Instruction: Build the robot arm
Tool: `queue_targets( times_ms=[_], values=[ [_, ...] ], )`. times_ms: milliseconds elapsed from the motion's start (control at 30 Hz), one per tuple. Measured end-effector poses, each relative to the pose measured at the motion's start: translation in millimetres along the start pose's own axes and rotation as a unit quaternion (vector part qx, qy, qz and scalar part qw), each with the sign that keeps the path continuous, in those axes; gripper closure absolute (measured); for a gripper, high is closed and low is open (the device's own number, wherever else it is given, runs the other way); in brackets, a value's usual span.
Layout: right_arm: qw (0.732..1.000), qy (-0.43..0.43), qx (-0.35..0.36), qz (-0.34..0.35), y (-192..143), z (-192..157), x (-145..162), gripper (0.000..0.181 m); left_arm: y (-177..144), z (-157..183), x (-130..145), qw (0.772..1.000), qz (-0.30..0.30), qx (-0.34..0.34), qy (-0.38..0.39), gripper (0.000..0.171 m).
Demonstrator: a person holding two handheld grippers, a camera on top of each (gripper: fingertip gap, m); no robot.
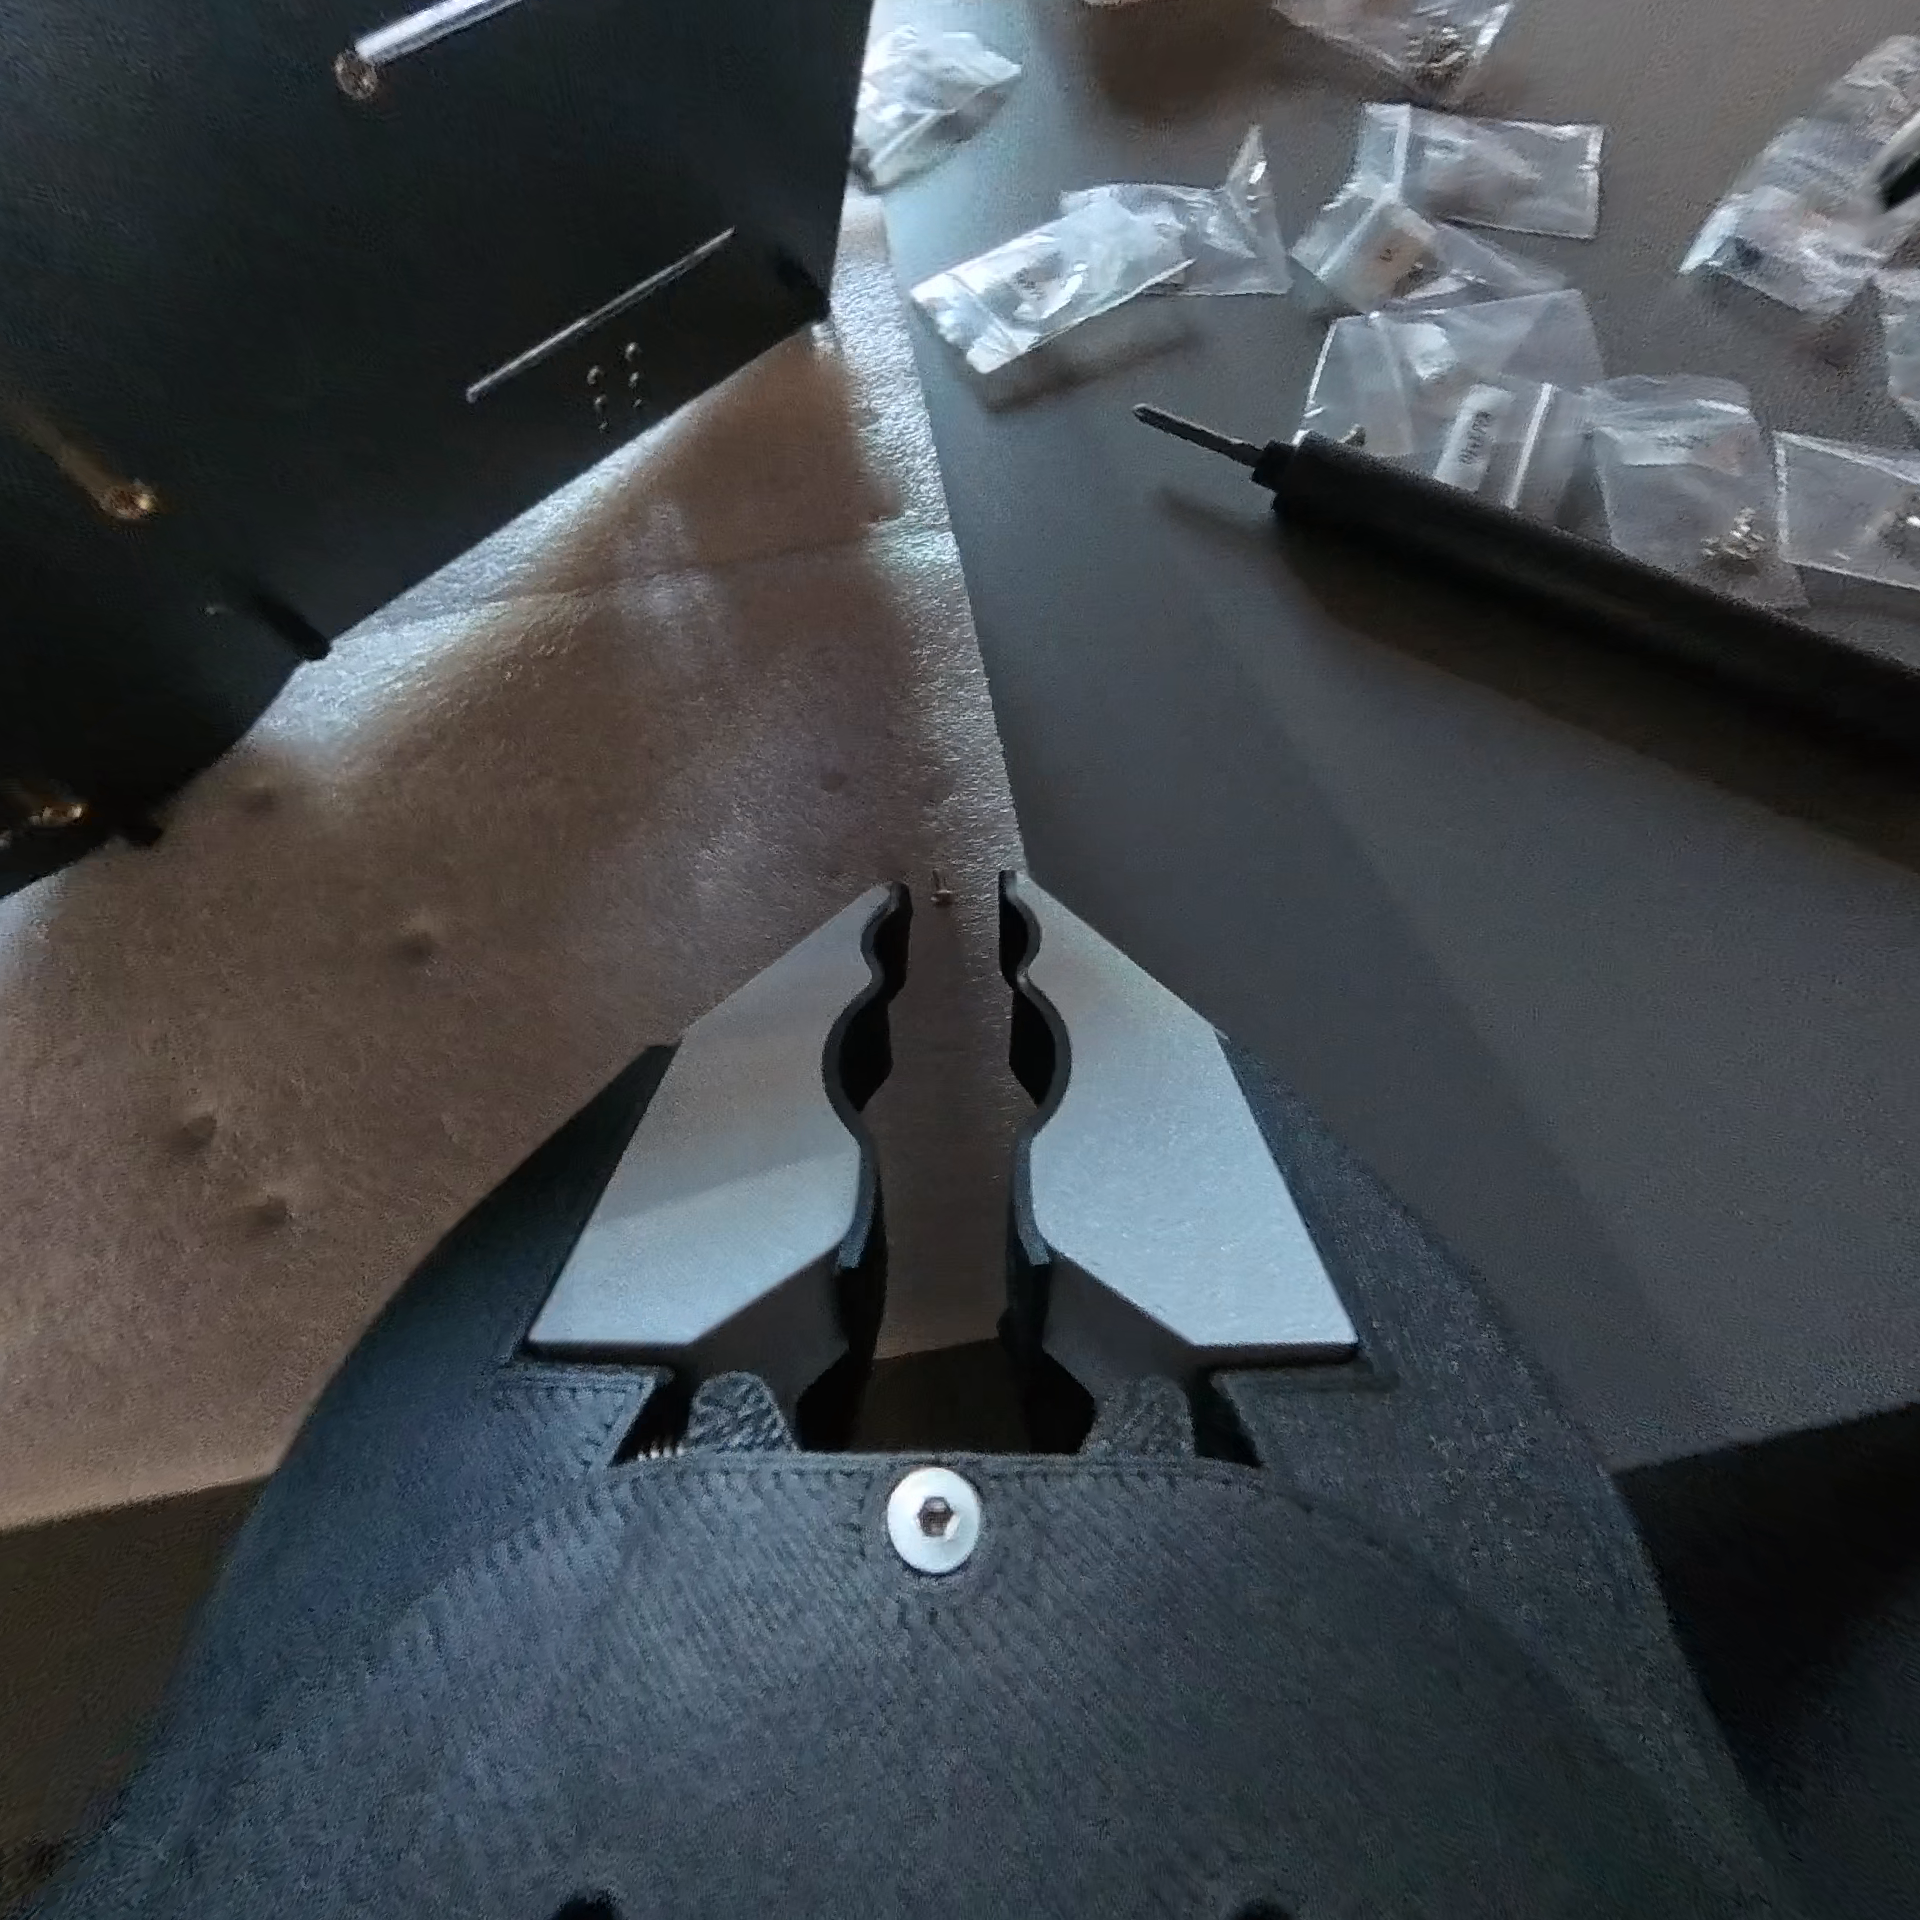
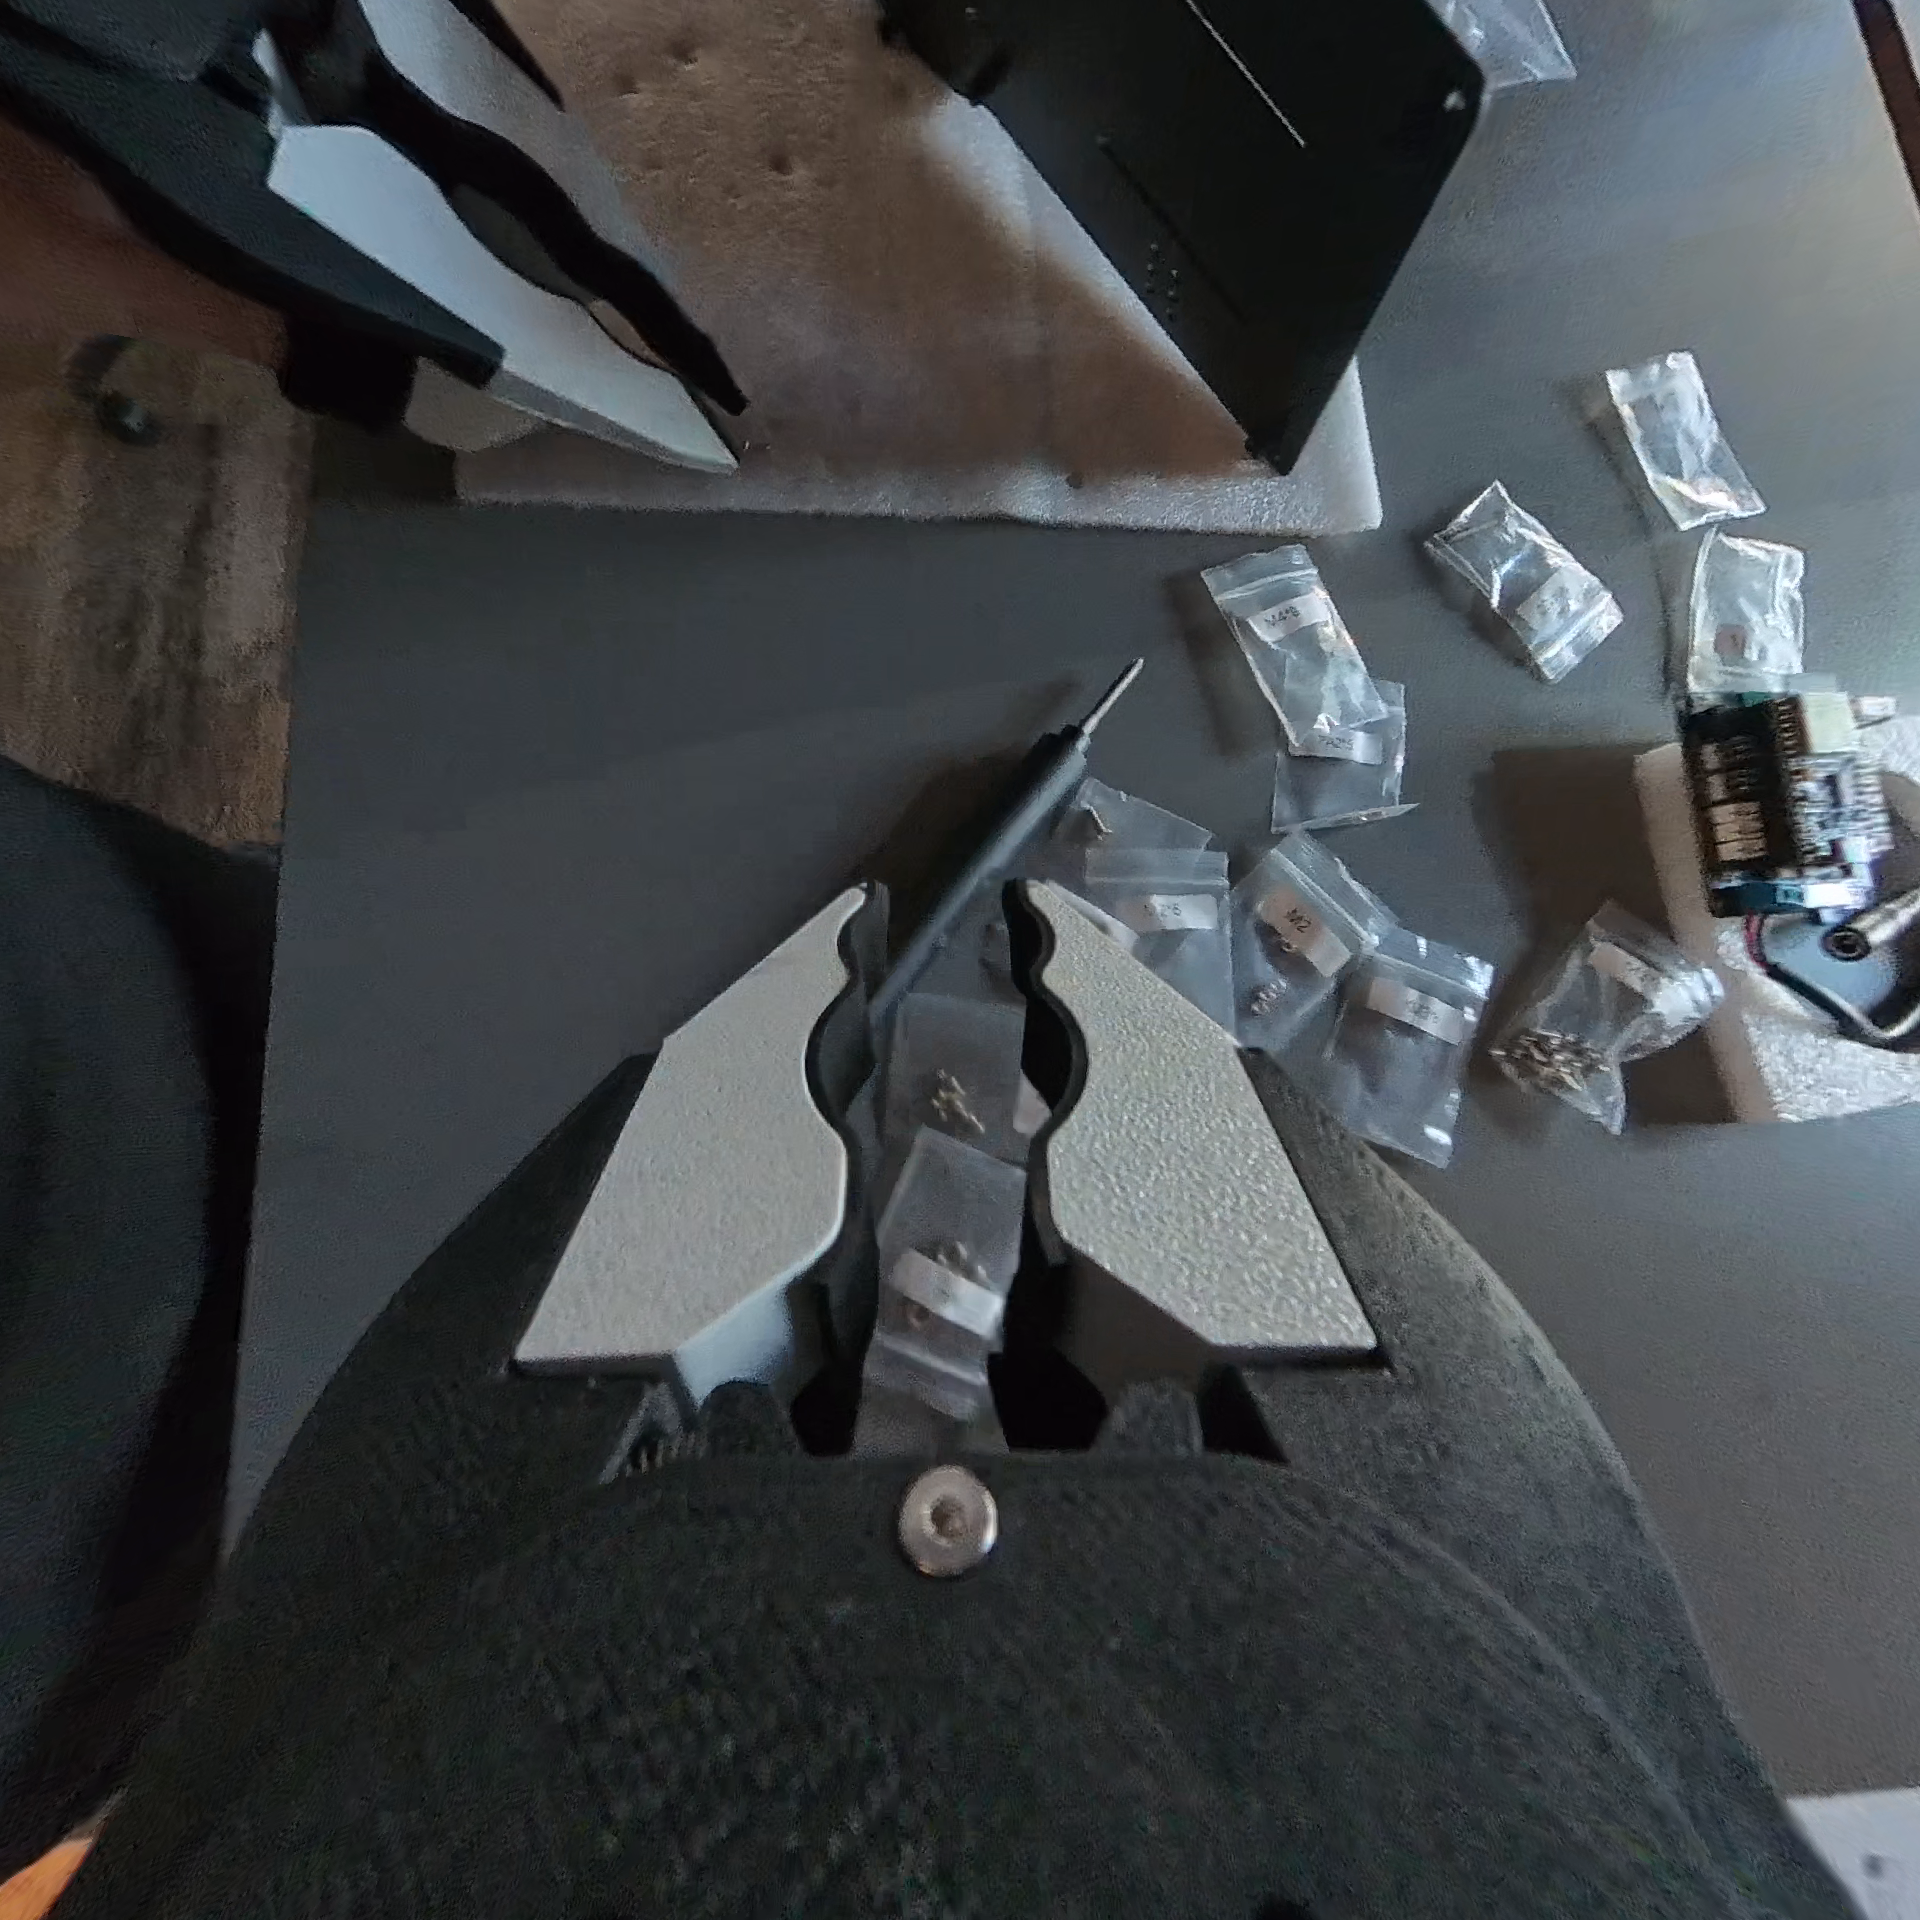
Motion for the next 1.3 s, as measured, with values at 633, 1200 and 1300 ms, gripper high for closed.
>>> queue_targets(
  times_ms=[633, 1200, 1300],
  values=[
    [0.995, -0.041, -0.094, -0.004, -28, 26, 38, 0.159, 7, 11, 5, 0.993, 0.000, -0.114, 0.010, 0.168],
    [0.995, -0.020, -0.073, 0.068, -15, 75, -9, 0.159, 57, -4, -44, 0.965, 0.136, -0.120, -0.188, 0.170],
    [0.993, -0.021, -0.083, 0.081, -6, 82, -24, 0.159, 73, -11, -53, 0.961, 0.121, -0.104, -0.225, 0.170]
  ],
)
Point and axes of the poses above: each gripper's, where its closed fingertips meet, y out along the fingers, x out of its underside, z = x × y across the jaws, the point moved 7 cm from there along -y, back along the fingers, and after that the axes turned 11 degrees about z, right-handed, at the moved point
